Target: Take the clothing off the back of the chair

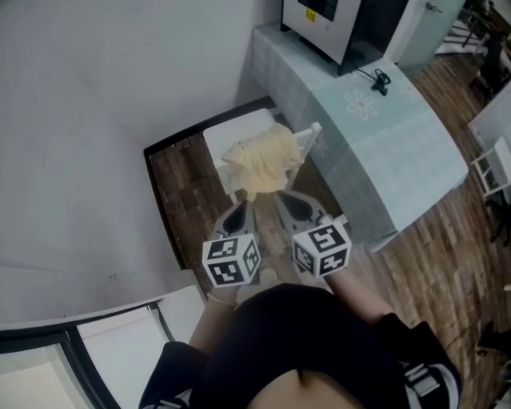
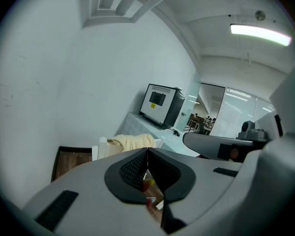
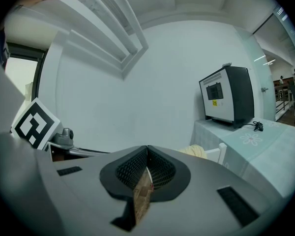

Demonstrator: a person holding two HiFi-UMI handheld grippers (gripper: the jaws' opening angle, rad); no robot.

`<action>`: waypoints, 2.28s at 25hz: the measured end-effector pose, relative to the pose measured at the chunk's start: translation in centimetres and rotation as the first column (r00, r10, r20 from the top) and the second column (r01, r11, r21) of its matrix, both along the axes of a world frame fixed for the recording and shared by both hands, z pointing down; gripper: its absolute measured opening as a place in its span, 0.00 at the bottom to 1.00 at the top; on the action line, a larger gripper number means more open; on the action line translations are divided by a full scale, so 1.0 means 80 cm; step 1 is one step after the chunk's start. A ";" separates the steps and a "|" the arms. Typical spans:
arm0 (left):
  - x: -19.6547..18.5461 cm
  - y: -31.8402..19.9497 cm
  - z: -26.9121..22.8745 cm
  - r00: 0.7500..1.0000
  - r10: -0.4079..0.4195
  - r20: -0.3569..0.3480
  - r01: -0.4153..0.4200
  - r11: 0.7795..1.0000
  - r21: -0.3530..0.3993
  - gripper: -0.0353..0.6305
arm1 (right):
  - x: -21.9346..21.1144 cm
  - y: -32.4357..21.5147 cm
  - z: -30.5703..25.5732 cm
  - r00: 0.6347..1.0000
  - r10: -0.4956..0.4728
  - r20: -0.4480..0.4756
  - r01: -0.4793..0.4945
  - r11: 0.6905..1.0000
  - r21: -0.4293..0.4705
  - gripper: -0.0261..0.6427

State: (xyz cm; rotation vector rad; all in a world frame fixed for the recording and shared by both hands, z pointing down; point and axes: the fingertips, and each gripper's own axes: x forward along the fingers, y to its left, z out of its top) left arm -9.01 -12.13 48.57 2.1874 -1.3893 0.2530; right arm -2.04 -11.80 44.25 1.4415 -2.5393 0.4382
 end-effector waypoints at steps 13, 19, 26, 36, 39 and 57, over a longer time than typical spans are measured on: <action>-0.013 -0.037 0.016 1.000 0.023 -0.009 -0.023 1.000 -0.010 0.05 | -0.001 -0.033 0.006 0.998 0.064 -0.010 -0.064 0.998 0.008 0.06; -0.009 -0.043 0.016 1.000 0.025 -0.004 -0.025 1.000 -0.009 0.05 | 0.018 -0.040 0.007 0.994 0.104 -0.013 -0.104 0.995 0.008 0.06; -0.008 -0.056 0.022 1.000 0.007 0.003 -0.007 1.000 -0.006 0.05 | 0.024 -0.059 0.017 0.995 0.102 -0.015 -0.102 0.995 0.006 0.06; -0.007 -0.096 0.039 0.998 -0.065 0.012 0.066 0.997 -0.028 0.05 | 0.041 -0.106 0.031 0.997 0.069 -0.030 -0.069 0.998 -0.007 0.06; -0.002 -0.107 0.047 0.996 -0.083 0.019 0.084 0.996 -0.036 0.05 | 0.052 -0.119 0.039 0.997 0.066 -0.039 -0.067 0.998 -0.017 0.06; 0.014 -0.159 0.101 0.986 -0.147 0.081 0.155 0.982 -0.104 0.06 | 0.086 -0.191 0.097 0.996 -0.019 -0.090 0.011 0.996 -0.090 0.06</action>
